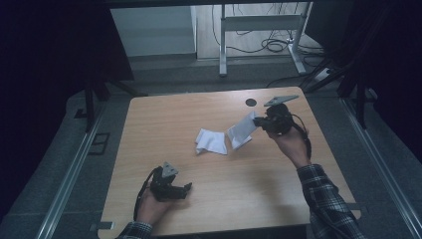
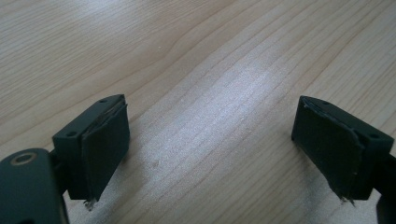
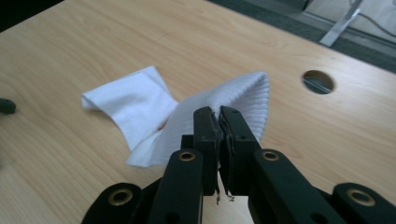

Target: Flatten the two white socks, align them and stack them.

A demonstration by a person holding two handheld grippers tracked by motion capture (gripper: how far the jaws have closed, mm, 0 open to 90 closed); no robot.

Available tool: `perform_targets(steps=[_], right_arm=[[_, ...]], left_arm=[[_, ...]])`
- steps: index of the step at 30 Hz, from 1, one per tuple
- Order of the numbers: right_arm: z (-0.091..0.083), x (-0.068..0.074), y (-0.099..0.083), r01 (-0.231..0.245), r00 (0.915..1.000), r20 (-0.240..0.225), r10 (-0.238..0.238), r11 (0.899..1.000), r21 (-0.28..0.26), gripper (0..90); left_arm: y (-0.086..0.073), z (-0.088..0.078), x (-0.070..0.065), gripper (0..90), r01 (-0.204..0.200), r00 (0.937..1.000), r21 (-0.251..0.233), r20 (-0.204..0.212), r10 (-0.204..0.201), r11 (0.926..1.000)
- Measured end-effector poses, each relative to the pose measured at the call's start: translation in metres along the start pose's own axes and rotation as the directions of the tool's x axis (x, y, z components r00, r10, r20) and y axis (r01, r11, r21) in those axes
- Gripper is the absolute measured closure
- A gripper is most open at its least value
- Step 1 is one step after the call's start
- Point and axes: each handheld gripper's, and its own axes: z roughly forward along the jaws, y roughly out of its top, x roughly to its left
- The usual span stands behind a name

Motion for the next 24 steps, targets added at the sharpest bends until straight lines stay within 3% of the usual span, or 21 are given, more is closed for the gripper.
perform_targets(steps=[2, 5, 8, 12, 15, 19, 20, 21, 22, 24], right_arm=[[-0.016, -0.012, 0.0, -0.023, 0.9994, 0.026, 0.023, 1.0, -0.01, 84.4], [-0.024, -0.023, -0.004, -0.04, 0.9981, 0.046, 0.041, 0.999, -0.011, 84.4], [-0.032, -0.046, -0.021, -0.09, 0.9928, 0.08, 0.089, 0.996, 0.007, 84.4], [-0.03, -0.063, -0.04, -0.124, 0.9868, 0.109, 0.119, 0.992, 0.036, 84.1], [-0.021, -0.083, -0.07, -0.184, 0.9762, 0.132, 0.173, 0.98, 0.077, 83.8], [-0.011, -0.094, -0.095, -0.23, 0.9661, 0.147, 0.212, 0.967, 0.113, 83.0], [-0.003, -0.1, -0.111, -0.248, 0.9618, 0.154, 0.226, 0.958, 0.142, 77.4], [-0.003, -0.1, -0.111, -0.248, 0.9618, 0.154, 0.226, 0.958, 0.142, 77.4], [0.002, -0.104, -0.122, -0.253, 0.9577, 0.184, 0.222, 0.953, 0.166, 66.3], [0.002, -0.107, -0.126, -0.256, 0.9546, 0.198, 0.222, 0.952, 0.166, 63.1]], left_arm=[[0.0, 0.0, 0.0, 11.5, 0.0, 1.0, 0.0, 0.0, 0.0, 1.0], [0.0, 0.0, 0.0, 11.5, 0.0, 1.0, 0.0, 0.0, 0.0, 1.0], [0.0, 0.0, 0.0, 11.5, 0.0, 1.0, 0.0, 0.0, 0.0, 1.0], [0.0, 0.0, 0.0, 11.5, -0.001, 1.0, 0.0, 0.0, 0.001, 1.0], [0.0, 0.0, 0.0, 11.5, 0.0, 1.0, -0.001, 0.0, 0.0, 1.0], [0.0, 0.0, 0.0, 11.5, 0.0, 1.0, -0.001, 0.0, 0.0, 1.0], [0.0, 0.0, 0.0, 11.5, -0.005, 1.0, -0.001, 0.0, 0.005, 1.0], [0.0, 0.0, 0.0, 11.5, 0.002, 1.0, -0.001, 0.0, -0.002, 1.0], [0.0, 0.0, 0.0, 11.5, 0.001, 1.0, -0.001, 0.0, -0.001, 1.0], [0.0, 0.0, 0.0, 11.5, 0.0, 1.0, -0.001, 0.0, 0.0, 1.0]])
